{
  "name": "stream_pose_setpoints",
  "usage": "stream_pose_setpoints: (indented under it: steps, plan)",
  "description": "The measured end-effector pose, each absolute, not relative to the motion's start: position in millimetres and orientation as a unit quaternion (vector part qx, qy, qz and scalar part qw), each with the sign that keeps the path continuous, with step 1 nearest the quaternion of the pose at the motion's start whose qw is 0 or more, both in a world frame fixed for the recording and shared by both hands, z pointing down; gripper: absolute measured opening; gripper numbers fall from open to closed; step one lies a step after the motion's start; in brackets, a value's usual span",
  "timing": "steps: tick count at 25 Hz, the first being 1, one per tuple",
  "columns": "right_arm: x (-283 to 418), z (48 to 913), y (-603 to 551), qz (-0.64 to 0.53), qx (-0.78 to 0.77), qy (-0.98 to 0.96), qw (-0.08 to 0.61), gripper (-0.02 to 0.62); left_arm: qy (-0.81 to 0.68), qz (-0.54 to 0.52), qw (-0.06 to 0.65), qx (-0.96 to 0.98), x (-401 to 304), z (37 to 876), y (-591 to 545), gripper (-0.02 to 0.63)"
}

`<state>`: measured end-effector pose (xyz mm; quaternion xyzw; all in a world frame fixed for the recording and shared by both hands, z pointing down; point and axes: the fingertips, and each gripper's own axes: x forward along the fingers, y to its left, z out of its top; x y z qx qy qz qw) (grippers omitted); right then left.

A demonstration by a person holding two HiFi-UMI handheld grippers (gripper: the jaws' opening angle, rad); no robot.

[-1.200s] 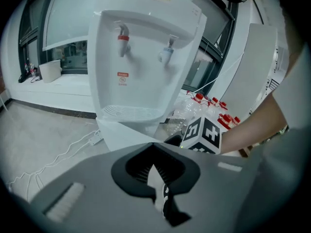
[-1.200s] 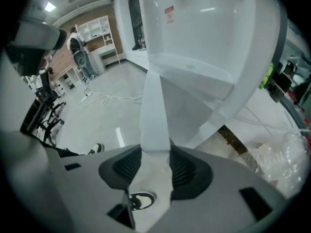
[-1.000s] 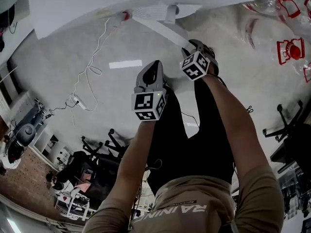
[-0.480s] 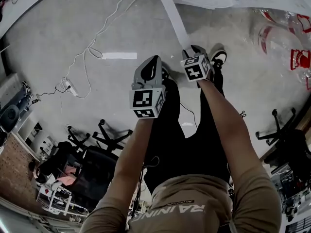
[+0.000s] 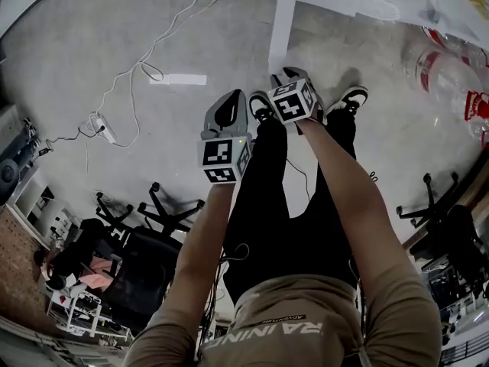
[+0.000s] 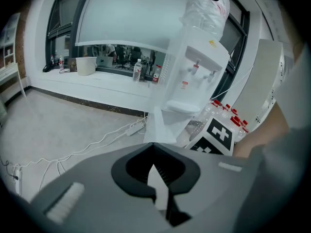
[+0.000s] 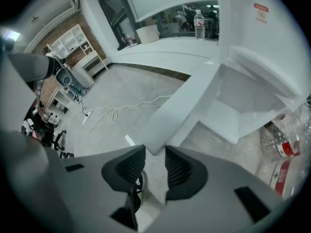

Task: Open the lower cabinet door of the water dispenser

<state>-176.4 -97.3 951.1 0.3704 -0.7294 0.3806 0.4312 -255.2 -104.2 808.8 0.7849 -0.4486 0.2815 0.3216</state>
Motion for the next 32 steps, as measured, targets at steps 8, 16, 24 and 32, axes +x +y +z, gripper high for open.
stream_pose_setpoints:
  steps: [8,16,24,32]
  plan:
    - [-234.3,951.1,-126.2,0.376,0.341,-0.741,0.439,0.112,-0.467,0.269,0.316,0.781,-301.8,803.8,-139.5,-0.002]
    - [-282.3,951.3,-167.4,0.368,0.324,-0.755,0.436,0.104,-0.508,0.252,0.326,0.757,-355.2,810.6,-162.1,-0.002]
    - [-309.4,951.3,-213.7,0.331,0.315,-0.771,0.443,0.082,-0.515,0.25,0.337,0.748,-381.0,819.1,-158.5,-0.002]
    - [-329.4,950.9,-256.1,0.3,0.315,-0.781,0.449,0.028,-0.523,0.248,0.338,0.742,-412.3,826.9,-156.4,-0.002]
